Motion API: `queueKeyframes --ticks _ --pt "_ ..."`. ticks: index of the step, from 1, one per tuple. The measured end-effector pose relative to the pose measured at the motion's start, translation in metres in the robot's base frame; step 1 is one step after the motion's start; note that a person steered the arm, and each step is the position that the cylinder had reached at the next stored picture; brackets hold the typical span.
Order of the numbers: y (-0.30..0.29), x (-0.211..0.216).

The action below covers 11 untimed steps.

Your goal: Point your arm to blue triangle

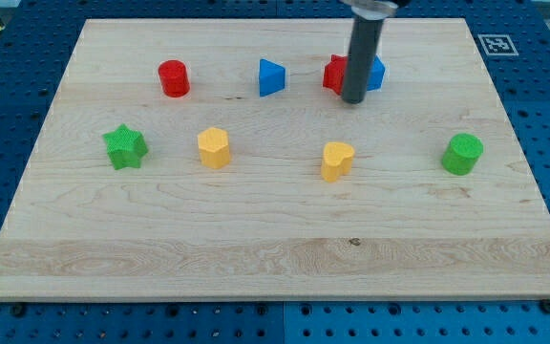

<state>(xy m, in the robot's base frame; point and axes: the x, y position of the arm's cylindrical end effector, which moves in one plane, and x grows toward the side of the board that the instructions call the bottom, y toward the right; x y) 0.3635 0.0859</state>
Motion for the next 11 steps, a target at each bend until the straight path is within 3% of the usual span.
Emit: queueKeyframes --ticks 8,11 --pt "-0.025 0.001" --pt "-0.172 0.014"
